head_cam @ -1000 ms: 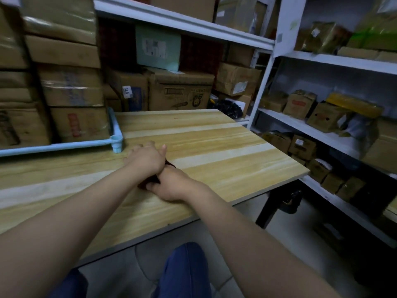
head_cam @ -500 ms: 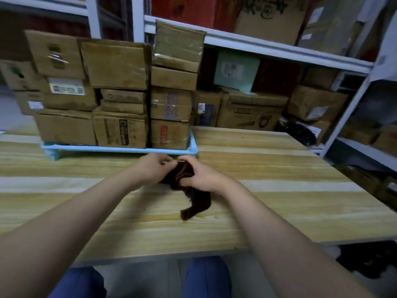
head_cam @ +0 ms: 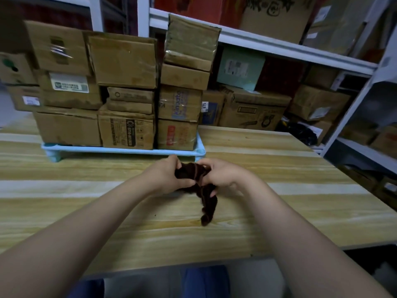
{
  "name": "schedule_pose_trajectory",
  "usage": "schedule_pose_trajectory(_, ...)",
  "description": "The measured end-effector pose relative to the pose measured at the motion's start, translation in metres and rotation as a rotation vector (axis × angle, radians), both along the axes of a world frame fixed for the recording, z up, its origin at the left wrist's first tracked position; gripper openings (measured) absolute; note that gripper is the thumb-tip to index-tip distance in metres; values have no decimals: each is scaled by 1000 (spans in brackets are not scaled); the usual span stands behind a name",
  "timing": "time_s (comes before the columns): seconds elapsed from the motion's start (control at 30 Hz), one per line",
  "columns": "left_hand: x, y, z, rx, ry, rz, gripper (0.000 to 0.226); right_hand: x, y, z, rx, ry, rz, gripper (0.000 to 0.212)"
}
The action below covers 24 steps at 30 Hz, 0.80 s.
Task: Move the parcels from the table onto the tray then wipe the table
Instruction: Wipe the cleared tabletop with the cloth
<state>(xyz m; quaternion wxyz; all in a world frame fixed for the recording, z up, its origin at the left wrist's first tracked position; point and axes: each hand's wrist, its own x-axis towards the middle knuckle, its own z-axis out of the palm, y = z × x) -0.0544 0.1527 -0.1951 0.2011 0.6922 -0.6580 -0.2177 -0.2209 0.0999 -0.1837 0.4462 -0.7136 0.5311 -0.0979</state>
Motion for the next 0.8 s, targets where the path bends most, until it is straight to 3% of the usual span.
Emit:
schedule_pose_trajectory(0.17, 7, 4, 6, -119, 182, -17, 78, 10, -5, 13, 38, -448, -148, 49)
schedule_pose_trajectory(0.27, 10, 2, 6, -205, 91, -14, 90, 18, -6, 15, 153, -704, -206, 47)
schedule_pose_trajectory(0.37, 17, -3, 10, -435, -35, 48, 65, 25, -7, 13, 180, -868, -246, 48)
schedule_pose_trajectory(0.47, 21, -14, 19, -715, -113, 112, 49, 32, -11, 13, 35, -966, -216, 48)
schedule_pose_trajectory(0.53, 24, -26, 25, -818, -253, 129, 46, 33, -19, 12, -210, -863, -198, 49)
schedule_pose_trajectory(0.63, 26, -45, 19, -802, -482, 92, 42, 31, -35, 0, -632, -364, -205, 47)
schedule_pose_trajectory(0.7, 24, -56, 9, -748, -574, 49, 37, 30, -45, -12, -721, -140, -217, 45)
schedule_pose_trajectory(0.8, 24, -63, -1, -670, -586, 82, 35, 27, -51, -23, -677, -56, -183, 50)
